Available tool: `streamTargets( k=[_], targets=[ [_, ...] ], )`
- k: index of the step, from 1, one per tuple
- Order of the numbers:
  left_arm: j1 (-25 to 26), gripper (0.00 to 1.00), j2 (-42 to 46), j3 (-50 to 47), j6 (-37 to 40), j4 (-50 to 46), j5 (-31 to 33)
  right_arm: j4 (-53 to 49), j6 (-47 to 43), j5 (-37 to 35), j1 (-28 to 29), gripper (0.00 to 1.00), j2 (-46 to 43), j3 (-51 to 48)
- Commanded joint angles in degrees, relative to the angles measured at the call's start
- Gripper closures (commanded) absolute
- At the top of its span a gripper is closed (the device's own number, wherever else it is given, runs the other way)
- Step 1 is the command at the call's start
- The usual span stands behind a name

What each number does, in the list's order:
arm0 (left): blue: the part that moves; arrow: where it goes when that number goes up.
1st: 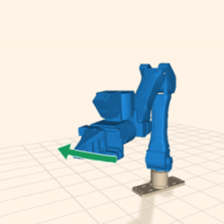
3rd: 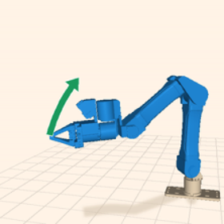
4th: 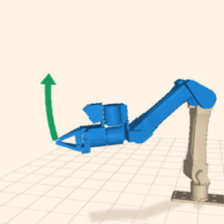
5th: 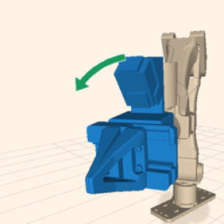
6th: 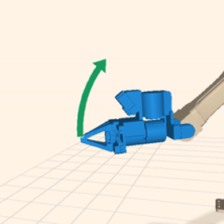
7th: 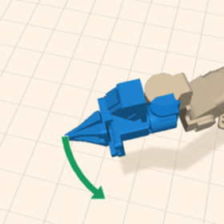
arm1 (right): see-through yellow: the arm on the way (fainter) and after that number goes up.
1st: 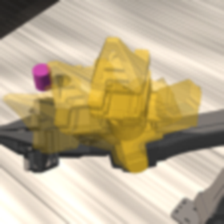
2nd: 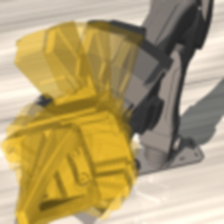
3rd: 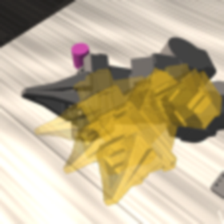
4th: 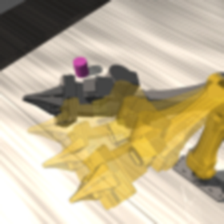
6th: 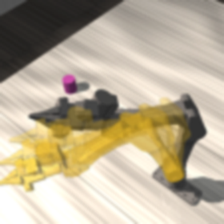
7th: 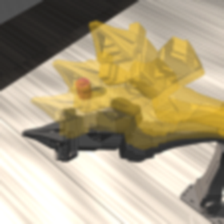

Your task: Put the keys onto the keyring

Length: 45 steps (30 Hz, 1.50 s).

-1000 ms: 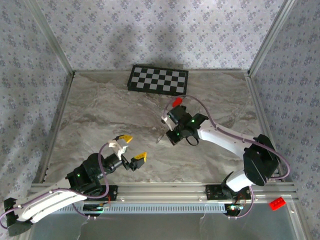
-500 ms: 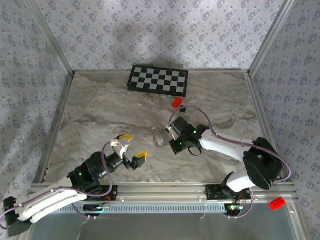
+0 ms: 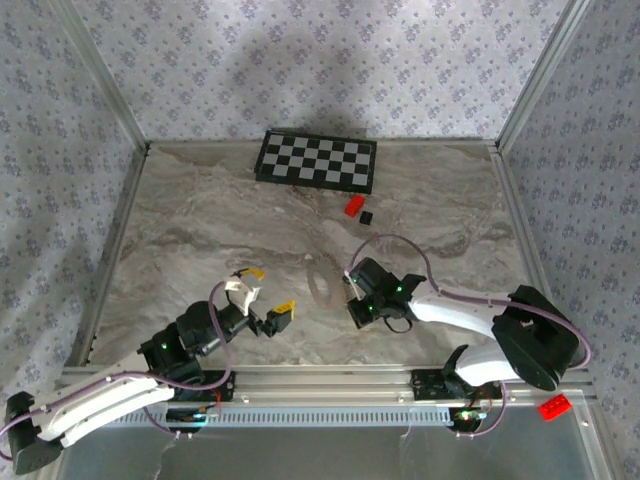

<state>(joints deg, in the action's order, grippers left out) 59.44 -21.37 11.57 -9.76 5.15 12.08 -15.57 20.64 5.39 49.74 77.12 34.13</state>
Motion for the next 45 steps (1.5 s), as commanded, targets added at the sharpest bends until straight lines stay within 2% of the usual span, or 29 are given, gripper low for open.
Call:
streamTargets(
  k=[1,8,13,22,28,33,36,40,41,42,45],
  targets=[
    [-1.1,0.00,-0.5,3.2,-0.8,0.5,1.6,4.3,4.1,0.2,0.8,0.99,-1.4,-2.9],
    [-2.9,0.01,-2.3,7.2,-1.3,-6.0,4.6,8.2,7.0,-0.4,3.3,0.92,-1.5,-6.9],
    [-4.6,0.01,-3.7,9.5,-5.2,-11.4,10.4,10.3,8.1,-1.3,4.2,0.87,-2.2,-8.4],
    [-5.9,0.01,-2.6,11.1,-8.5,-16.5,15.0,11.1,10.0,-3.6,6.0,0.80,-4.4,-10.9],
    [-6.3,0.00,-2.8,11.4,-8.5,-16.8,16.7,8.3,10.6,-6.7,7.0,0.67,-10.0,-11.8],
    [-7.2,0.00,-2.9,12.1,-8.0,-16.4,18.9,3.9,10.9,-10.8,7.5,0.59,-18.7,-11.8],
    [-8.3,0.01,-3.7,13.6,-7.5,-18.0,22.5,0.7,10.5,-14.3,7.5,0.47,-25.5,-12.0],
    [-9.6,0.01,-4.8,14.1,-11.6,-20.1,30.3,-3.3,8.7,-18.4,7.1,0.26,-35.7,-13.5],
    [-10.1,0.01,-4.7,13.6,-11.3,-19.6,30.5,-4.0,8.1,-19.9,6.7,0.17,-38.3,-13.8],
    [-10.6,0.00,-4.6,13.2,-10.8,-19.0,30.5,-4.7,7.4,-21.0,6.3,0.00,-40.8,-14.1],
    [-11.6,0.00,-5.1,11.0,-4.5,-15.1,29.0,-6.8,5.0,-22.8,5.0,0.00,-47.1,-14.5]
  ],
)
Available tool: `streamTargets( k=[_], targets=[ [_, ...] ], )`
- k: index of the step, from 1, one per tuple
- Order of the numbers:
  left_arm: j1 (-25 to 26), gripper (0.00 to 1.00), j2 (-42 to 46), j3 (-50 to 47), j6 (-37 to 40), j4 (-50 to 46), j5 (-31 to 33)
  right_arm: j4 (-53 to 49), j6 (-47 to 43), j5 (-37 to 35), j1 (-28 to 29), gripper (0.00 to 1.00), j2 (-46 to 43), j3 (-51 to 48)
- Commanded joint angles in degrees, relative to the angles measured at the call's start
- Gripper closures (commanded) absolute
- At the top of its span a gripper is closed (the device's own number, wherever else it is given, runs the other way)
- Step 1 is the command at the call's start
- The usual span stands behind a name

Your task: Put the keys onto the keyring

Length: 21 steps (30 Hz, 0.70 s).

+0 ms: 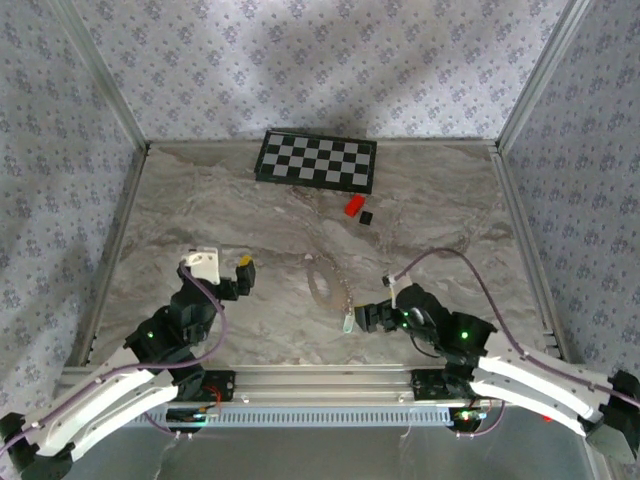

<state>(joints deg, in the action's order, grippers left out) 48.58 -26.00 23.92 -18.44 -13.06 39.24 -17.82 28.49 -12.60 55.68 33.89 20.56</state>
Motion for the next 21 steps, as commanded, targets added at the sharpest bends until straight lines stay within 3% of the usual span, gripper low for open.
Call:
streamTargets(
  k=[1,7,14,21],
  targets=[
    [-1.0,0.00,-0.9,-1.8,6.9,4.2,1.5,-5.1,-3.7,-5.7,-1.4,0.00,-5.4,-1.0],
    [-3.6,0.00,-7.9,-3.3,17.0,10.3,3.5,-6.7,-8.5,-12.2,-6.4,0.00,-11.3,-1.0],
    [-7.5,0.01,-17.6,-2.1,21.2,14.8,11.3,-5.1,-7.8,-14.6,-13.9,0.00,-12.8,-0.4],
    [-13.4,0.01,-21.0,-6.3,23.2,23.5,12.7,-1.5,-15.2,-21.4,-16.5,0.00,-12.1,0.1]
  ],
)
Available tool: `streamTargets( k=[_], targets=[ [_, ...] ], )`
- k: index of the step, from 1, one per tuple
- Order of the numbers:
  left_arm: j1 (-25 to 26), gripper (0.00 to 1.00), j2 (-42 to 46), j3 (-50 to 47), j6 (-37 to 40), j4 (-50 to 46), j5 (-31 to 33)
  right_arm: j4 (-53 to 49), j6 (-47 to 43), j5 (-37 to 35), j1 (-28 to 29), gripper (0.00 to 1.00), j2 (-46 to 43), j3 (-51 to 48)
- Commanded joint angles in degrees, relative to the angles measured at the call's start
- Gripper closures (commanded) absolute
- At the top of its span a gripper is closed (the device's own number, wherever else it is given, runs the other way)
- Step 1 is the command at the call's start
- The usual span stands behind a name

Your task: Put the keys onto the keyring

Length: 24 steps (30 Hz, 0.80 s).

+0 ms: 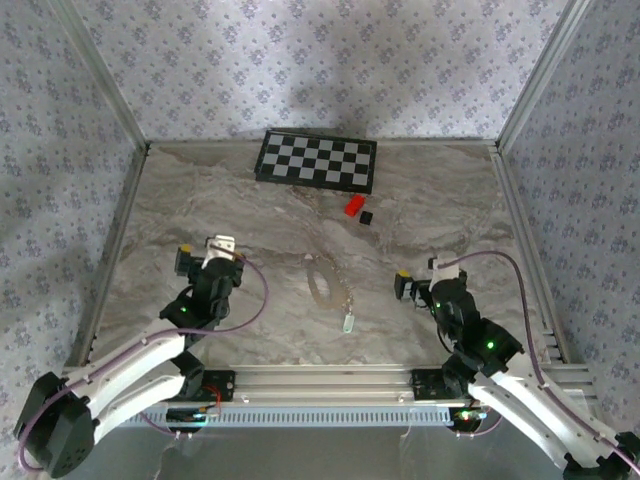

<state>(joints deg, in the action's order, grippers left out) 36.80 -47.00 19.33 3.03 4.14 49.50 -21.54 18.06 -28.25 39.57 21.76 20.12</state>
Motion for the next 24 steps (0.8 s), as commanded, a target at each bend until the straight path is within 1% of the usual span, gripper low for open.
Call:
streamTargets(
  k=[1,3,6,8,11,16,20,24],
  targets=[
    [-2.4,0.01,0.3,-2.6,1.4,7.3,1.5,2.2,-5.7,-7.3,-0.5,0.00,0.2,0.4],
    [-4.4,0.01,1.3,-3.7,0.3,7.2,-1.7,1.7,-7.6,-10.8,-1.0,0.00,0.5,-0.1],
    [-5.9,0.00,2.5,-5.0,0.1,6.8,-3.2,1.8,-10.1,-12.1,-2.4,0.00,0.3,-0.6],
    [-6.9,0.00,3.8,-5.9,-0.6,6.3,-5.0,3.5,-13.7,-9.5,-3.1,0.00,-0.2,-1.6],
    [-8.8,0.00,7.2,-7.7,-2.2,5.3,-9.4,4.7,-15.9,-7.6,-3.5,0.01,-2.3,-3.0],
    [-11.2,0.01,11.7,-9.4,-1.7,2.9,-11.7,8.7,-19.8,-6.2,-5.2,0.00,-7.8,-7.2],
    [-12.1,0.01,11.4,-8.9,-1.7,1.8,-11.6,11.9,-21.7,-2.7,-9.2,0.00,-8.8,-9.2],
    [-14.1,0.00,9.7,-8.3,-3.0,1.9,-11.7,15.9,-20.5,2.6,-15.8,0.00,-8.3,-11.9]
  ],
)
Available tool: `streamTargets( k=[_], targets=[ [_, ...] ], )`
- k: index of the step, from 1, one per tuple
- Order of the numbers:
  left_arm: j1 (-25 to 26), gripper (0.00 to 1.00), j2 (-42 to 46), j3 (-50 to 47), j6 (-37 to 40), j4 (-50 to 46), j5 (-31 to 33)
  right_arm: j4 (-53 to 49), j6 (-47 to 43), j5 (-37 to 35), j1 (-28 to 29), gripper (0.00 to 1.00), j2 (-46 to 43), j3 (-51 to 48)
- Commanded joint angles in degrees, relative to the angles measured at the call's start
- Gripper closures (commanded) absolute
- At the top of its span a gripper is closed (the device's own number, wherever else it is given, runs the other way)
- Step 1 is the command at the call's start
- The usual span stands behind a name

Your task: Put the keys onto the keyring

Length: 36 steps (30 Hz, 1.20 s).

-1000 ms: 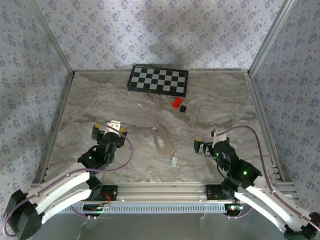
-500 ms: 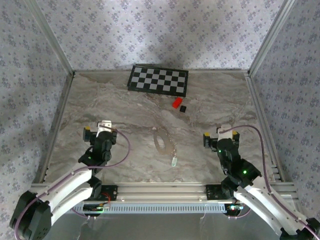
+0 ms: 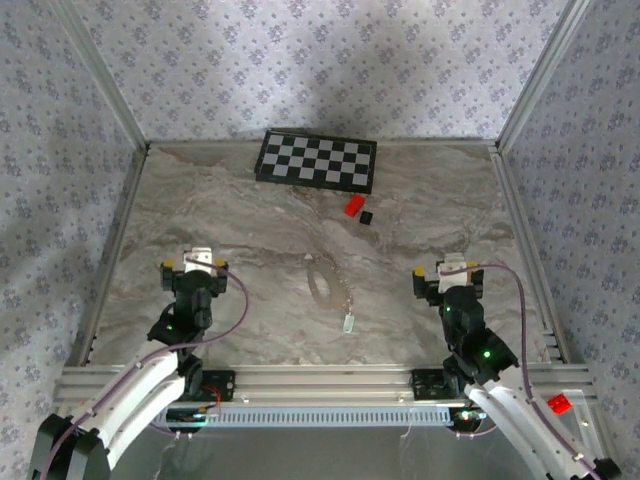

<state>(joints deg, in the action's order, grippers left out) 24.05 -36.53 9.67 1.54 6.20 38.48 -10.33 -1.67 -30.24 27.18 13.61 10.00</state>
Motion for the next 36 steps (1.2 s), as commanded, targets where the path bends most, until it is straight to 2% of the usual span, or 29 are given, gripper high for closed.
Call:
streamTargets(
  k=[1,8,12,16,25,32,34,36],
  targets=[
    [-1.7,0.00,-1.1,1.4,-1.5,0.2,-0.7,5.7,-0.3,6.1,-5.2,0.00,-0.2,-2.5],
    [-4.7,0.01,-3.2,0.7,-2.2,5.6,-1.7,9.5,4.2,14.5,-17.1,0.00,2.1,-4.9],
    [-8.0,0.00,-7.1,0.9,-2.9,9.9,-3.3,11.8,4.7,16.0,-18.7,0.00,4.7,-4.9],
    [-10.0,0.01,-10.9,0.9,-3.2,14.8,-4.0,19.1,4.3,16.1,-19.4,0.00,9.3,-6.0],
    [-12.2,0.01,-22.5,3.4,-2.3,24.6,-5.4,41.0,3.3,19.1,-21.7,0.00,31.1,-5.3],
    [-12.4,0.01,-33.0,5.7,0.3,35.5,-6.9,57.7,-1.8,21.6,-22.3,0.00,48.8,-2.8],
    [-12.4,0.01,-35.2,5.9,0.9,38.3,-8.1,60.7,-2.4,22.7,-22.5,0.00,52.9,-1.6],
    [-12.4,0.01,-37.2,6.4,1.6,40.5,-8.7,59.6,-2.8,22.3,-22.5,0.00,55.0,0.4]
  ],
)
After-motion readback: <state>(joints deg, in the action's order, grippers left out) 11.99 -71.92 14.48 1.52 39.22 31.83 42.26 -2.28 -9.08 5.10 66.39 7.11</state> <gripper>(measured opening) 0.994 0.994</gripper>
